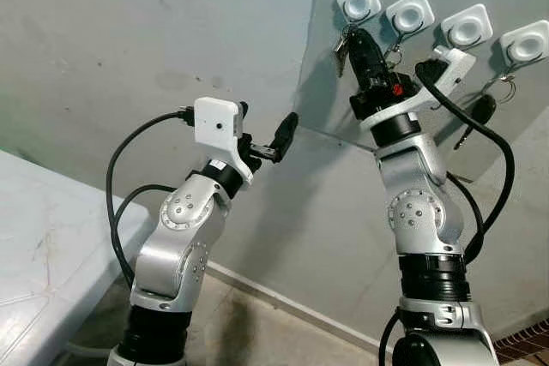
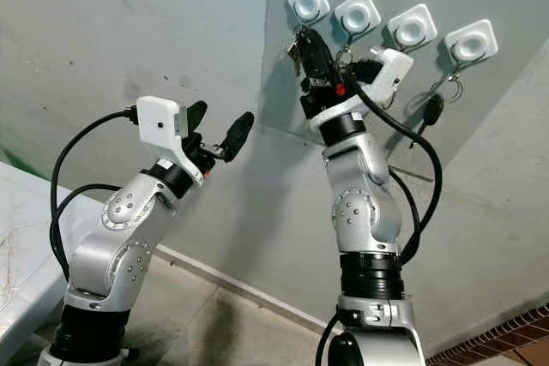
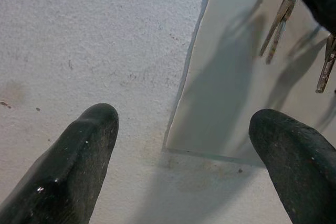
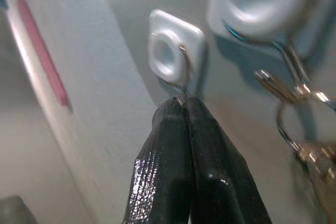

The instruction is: Hang keys on a hook

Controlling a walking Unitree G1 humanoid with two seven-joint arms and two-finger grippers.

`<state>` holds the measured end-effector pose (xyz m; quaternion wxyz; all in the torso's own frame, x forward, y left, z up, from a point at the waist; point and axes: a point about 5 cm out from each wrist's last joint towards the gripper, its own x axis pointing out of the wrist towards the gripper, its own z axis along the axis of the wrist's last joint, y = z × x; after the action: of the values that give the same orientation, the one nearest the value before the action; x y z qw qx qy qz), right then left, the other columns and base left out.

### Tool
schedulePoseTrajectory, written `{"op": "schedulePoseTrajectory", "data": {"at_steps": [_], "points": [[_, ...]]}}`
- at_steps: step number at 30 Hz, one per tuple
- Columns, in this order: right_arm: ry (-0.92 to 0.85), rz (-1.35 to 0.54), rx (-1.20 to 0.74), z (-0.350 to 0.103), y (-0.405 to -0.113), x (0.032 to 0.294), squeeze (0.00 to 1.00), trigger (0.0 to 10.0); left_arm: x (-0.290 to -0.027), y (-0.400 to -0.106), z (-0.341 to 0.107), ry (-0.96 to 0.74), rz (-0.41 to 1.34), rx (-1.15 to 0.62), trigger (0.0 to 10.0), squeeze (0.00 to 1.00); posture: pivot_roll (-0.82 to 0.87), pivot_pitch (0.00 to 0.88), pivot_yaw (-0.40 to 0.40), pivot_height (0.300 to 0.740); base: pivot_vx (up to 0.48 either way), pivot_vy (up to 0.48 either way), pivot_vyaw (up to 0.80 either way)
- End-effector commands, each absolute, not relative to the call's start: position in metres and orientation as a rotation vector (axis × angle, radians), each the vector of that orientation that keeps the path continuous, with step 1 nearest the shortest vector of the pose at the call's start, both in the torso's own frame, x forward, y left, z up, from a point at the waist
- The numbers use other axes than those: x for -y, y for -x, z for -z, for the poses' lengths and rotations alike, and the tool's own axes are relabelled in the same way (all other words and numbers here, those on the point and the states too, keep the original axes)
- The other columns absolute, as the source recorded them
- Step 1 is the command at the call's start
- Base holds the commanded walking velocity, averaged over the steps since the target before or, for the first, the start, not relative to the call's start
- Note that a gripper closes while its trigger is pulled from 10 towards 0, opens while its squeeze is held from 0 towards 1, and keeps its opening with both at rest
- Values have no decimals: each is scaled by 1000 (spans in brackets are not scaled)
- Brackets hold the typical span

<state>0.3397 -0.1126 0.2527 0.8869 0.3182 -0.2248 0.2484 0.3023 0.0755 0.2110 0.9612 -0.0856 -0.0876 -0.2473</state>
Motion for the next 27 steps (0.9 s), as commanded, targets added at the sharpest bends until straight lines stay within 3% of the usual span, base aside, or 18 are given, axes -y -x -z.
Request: {"op": "schedulePoseTrajectory", "data": {"at_steps": [1, 13, 14, 27], "points": [[-713, -506, 482, -257, -336, 116, 0, 10000, -74, -300, -215, 175, 513, 188, 10000, 0, 37, 58, -47, 732, 0, 0, 0], [-820, -514, 431, -252, -332, 108, 0, 10000, -74, -301, -215, 180, 513, 184, 10000, 0, 36, 65, -45, 732, 0, 0, 0], [-821, -523, 429, -252, -331, 107, 1000, 10000, -74, -301, -216, 181, 510, 184, 10000, 0, 37, 67, -45, 732, 0, 0, 0], [-704, -550, 433, -244, -326, 106, 1000, 10000, -76, -301, -213, 184, 487, 178, 10000, 0, 37, 71, -46, 732, 0, 0, 0]]}}
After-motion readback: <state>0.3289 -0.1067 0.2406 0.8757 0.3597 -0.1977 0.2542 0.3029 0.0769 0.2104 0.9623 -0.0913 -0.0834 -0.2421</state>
